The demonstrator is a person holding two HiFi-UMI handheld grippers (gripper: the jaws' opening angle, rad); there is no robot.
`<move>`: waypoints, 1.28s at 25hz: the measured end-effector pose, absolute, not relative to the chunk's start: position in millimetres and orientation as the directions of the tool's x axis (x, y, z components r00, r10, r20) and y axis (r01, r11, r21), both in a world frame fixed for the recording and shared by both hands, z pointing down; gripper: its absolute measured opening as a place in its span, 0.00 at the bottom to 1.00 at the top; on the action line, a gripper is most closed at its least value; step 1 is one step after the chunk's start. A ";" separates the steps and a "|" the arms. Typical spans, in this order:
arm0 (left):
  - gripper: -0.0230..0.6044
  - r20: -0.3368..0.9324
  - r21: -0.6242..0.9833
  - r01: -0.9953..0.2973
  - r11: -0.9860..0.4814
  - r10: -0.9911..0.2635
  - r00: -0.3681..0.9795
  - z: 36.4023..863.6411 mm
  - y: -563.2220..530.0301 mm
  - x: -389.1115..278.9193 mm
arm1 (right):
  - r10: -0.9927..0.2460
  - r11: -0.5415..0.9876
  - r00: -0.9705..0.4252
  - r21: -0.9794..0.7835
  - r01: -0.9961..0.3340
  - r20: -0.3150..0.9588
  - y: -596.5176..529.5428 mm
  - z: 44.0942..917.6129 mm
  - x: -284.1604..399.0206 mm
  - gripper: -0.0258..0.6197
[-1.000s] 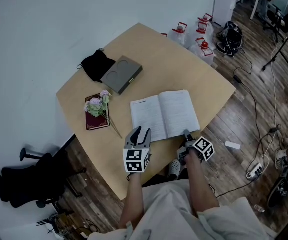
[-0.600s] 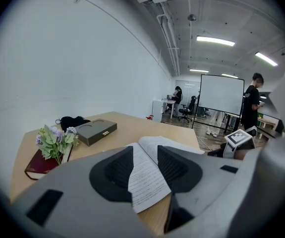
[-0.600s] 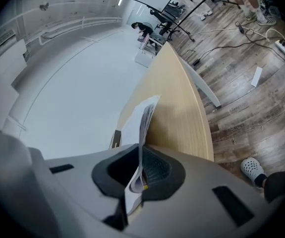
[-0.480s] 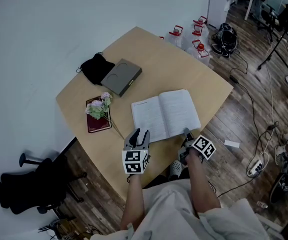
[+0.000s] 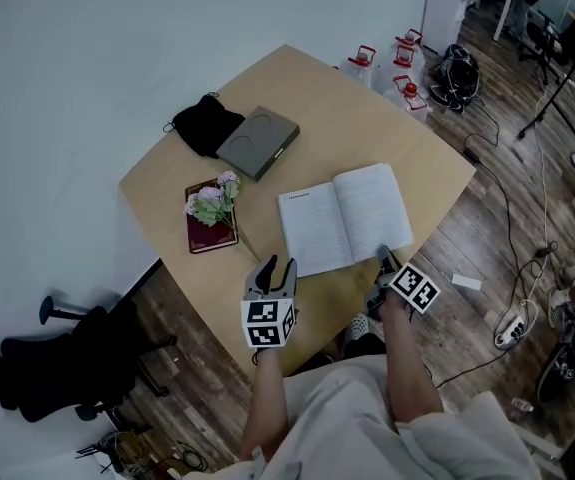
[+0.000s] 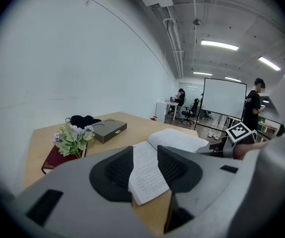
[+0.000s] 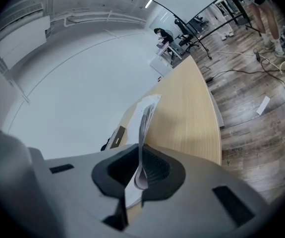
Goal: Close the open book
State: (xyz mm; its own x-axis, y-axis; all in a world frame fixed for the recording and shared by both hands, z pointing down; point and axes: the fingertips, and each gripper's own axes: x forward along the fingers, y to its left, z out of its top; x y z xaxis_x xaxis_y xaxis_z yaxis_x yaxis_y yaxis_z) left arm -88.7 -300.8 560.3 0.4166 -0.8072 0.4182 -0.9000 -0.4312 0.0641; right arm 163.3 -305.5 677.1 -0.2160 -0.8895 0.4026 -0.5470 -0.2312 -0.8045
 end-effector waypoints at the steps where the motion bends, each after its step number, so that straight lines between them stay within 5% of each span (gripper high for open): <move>1: 0.29 0.418 0.068 -0.900 -0.430 -0.807 0.417 560.5 -299.2 -91.6 | -0.888 -0.228 -0.213 -0.792 -0.566 0.408 -305.1 675.0 160.3 0.09; 32: 0.29 0.379 0.114 -0.924 -0.364 -0.844 0.379 555.3 -279.5 -156.8 | -0.838 -0.040 -0.226 -0.470 -0.882 0.496 -302.1 648.1 82.9 0.09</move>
